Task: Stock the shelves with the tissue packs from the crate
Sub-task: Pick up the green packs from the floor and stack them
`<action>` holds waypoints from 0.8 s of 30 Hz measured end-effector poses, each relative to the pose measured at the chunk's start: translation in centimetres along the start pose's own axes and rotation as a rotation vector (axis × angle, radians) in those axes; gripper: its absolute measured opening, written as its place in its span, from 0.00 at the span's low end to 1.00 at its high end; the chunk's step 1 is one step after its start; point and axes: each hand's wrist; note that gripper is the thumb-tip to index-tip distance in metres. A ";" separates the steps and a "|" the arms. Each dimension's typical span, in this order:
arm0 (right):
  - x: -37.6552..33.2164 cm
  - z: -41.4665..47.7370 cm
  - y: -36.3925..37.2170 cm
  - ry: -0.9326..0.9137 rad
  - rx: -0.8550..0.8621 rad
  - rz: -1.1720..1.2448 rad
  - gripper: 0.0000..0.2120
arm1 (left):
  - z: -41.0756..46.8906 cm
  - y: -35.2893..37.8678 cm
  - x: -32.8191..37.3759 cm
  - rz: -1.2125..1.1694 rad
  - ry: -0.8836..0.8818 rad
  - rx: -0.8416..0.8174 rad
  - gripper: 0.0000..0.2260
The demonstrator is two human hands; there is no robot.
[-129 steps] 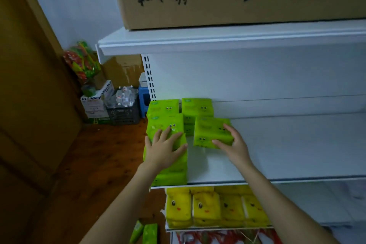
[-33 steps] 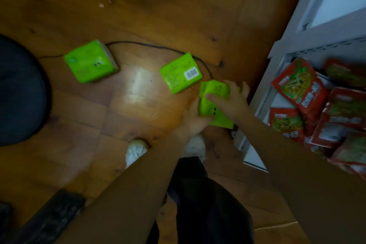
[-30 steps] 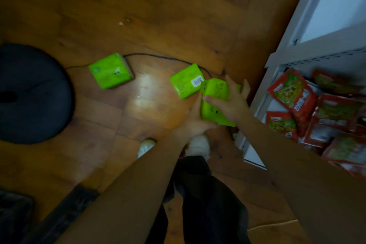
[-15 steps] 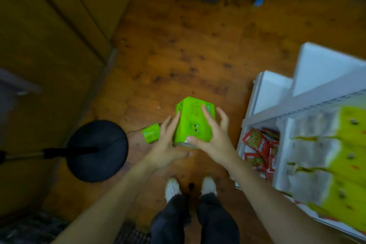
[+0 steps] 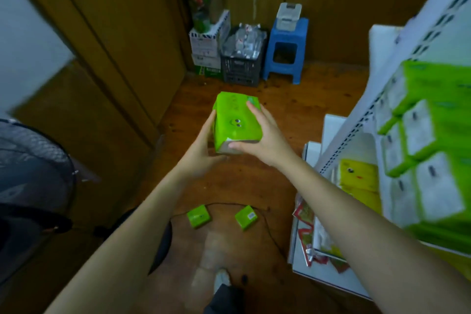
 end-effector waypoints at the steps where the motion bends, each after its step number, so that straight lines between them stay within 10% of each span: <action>1: -0.8 -0.7 -1.1 -0.017 0.001 0.002 0.46 | -0.4 0.3 0.8 0.018 -0.001 0.018 0.48; 8: -5.1 -7.6 -10.0 -0.200 0.075 -0.048 0.34 | -2.8 4.8 8.5 -0.177 -0.050 0.208 0.41; 24: -4.0 -18.0 -27.4 -0.106 0.337 0.353 0.28 | -2.0 17.9 23.1 -0.562 -0.032 -0.034 0.13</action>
Point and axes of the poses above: each hand's wrist, its own z-axis towards the middle knuckle, its own y-axis out of the palm, x = y × z, and after that the axes turned 3 degrees about -y, right-handed
